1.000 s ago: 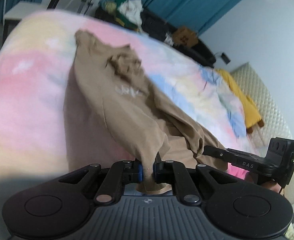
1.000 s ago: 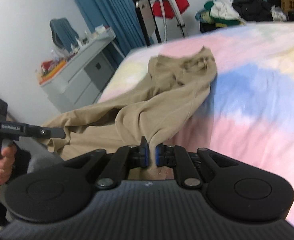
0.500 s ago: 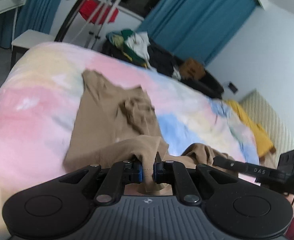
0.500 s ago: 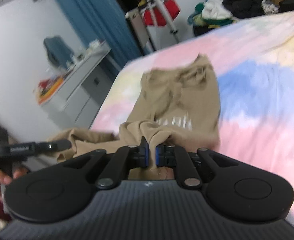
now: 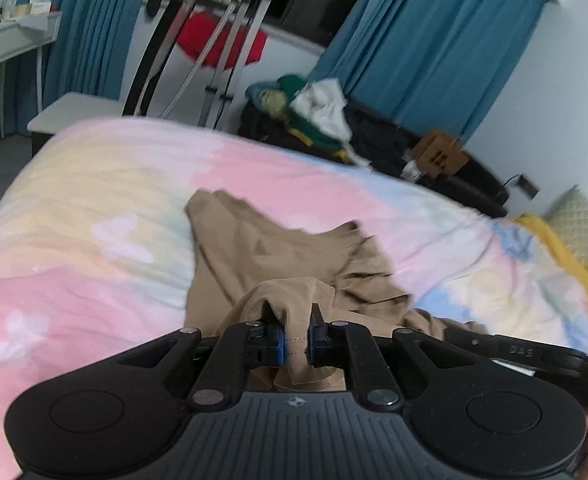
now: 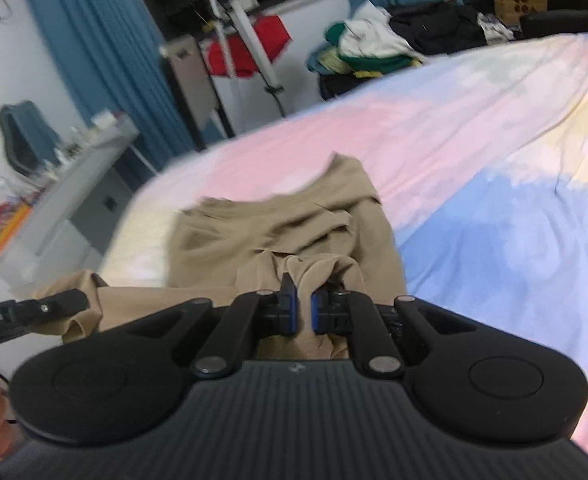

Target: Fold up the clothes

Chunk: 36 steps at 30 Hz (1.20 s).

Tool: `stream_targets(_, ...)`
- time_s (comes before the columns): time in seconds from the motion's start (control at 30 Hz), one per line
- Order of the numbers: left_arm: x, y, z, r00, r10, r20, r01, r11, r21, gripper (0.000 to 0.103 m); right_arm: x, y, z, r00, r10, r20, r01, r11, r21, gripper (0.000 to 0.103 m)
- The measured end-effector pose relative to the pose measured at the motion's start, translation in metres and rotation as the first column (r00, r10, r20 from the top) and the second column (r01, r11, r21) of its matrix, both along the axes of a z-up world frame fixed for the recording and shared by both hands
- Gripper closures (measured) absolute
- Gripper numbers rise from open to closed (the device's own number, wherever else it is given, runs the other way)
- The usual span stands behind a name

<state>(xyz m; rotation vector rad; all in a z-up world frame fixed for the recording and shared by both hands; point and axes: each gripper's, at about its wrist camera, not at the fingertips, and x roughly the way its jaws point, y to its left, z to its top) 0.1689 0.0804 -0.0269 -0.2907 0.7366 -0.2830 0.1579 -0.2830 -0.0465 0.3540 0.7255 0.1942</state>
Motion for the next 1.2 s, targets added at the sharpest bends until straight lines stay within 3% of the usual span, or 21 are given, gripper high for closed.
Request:
stream_targets(0.23, 0.046, -0.003, -0.071, 0.996, 0.011, -0.090, -0.005, 0.998, 0.070, 0.092, 0.038, 0.014, -0.041, 0.999, 0.027, -0.040, -0.031, 0.994, -0.104, 0.092)
stream_targets(0.4, 0.046, -0.006, -0.072, 0.998, 0.003, -0.068, 0.003, 0.996, 0.092, 0.090, 0.045, 0.017, -0.041, 0.998, 0.048, -0.037, -0.052, 0.992, -0.114, 0.091)
stream_targets(0.47, 0.040, -0.008, -0.066, 0.999, 0.000, -0.051, 0.005, 0.995, 0.100, 0.085, 0.042, 0.019, -0.038, 0.998, 0.053, -0.030, -0.056, 0.990, -0.130, 0.090)
stream_targets(0.5, 0.034, -0.009, -0.061, 0.999, -0.002, -0.041, 0.006, 0.994, 0.106, 0.075, 0.041, 0.020, -0.037, 0.998, 0.051, -0.030, -0.055, 0.989, -0.137, 0.090)
stream_targets(0.53, 0.027, -0.011, -0.056, 1.000, -0.003, -0.030, 0.007, 0.994, 0.113, 0.059, 0.038, 0.021, -0.035, 0.998, 0.054, -0.026, -0.057, 0.988, -0.143, 0.084)
stream_targets(0.6, 0.008, -0.014, -0.042, 1.000, -0.001, 0.016, -0.002, 0.991, 0.133, 0.045, 0.028, 0.022, -0.029, 0.998, 0.065, 0.000, -0.064, 0.986, -0.151, 0.064)
stream_targets(0.67, -0.010, -0.018, -0.030, 0.999, -0.002, 0.053, -0.006, 0.989, 0.150, 0.036, 0.012, 0.024, -0.019, 0.996, 0.070, 0.049, -0.061, 0.984, -0.165, 0.042)
stream_targets(0.73, -0.029, -0.021, -0.019, 0.997, -0.004, 0.080, -0.008, 0.989, 0.149, 0.028, -0.007, 0.028, -0.009, 0.992, 0.078, 0.097, -0.059, 0.981, -0.187, 0.034)
stream_targets(0.83, -0.057, -0.025, -0.002, 0.992, -0.006, 0.123, -0.014, 0.988, 0.155, 0.022, -0.034, 0.031, 0.007, 0.985, 0.084, 0.152, -0.052, 0.977, -0.208, 0.034)
stream_targets(1.0, -0.105, -0.034, 0.015, 0.984, -0.024, 0.174, -0.007, 0.985, 0.173, 0.011, -0.072, 0.023, 0.027, 0.975, 0.053, 0.215, -0.018, 0.987, -0.159, 0.034)
stream_targets(1.1, -0.125, -0.033, 0.010, 0.992, -0.008, 0.126, -0.009, 0.991, 0.134, 0.007, -0.093, 0.016, 0.025, 0.976, 0.011, 0.220, 0.015, 0.993, -0.113, 0.032)
stream_targets(1.17, -0.133, -0.031, 0.002, 0.998, 0.000, 0.063, -0.005, 0.997, 0.080, 0.007, -0.104, 0.008, 0.018, 0.982, -0.020, 0.189, 0.032, 0.998, -0.058, 0.017)
stream_targets(1.2, -0.135, -0.029, -0.003, 1.000, 0.005, 0.024, -0.006, 0.999, 0.048, 0.007, -0.108, 0.004, 0.014, 0.985, -0.034, 0.168, 0.038, 0.999, -0.024, 0.018)
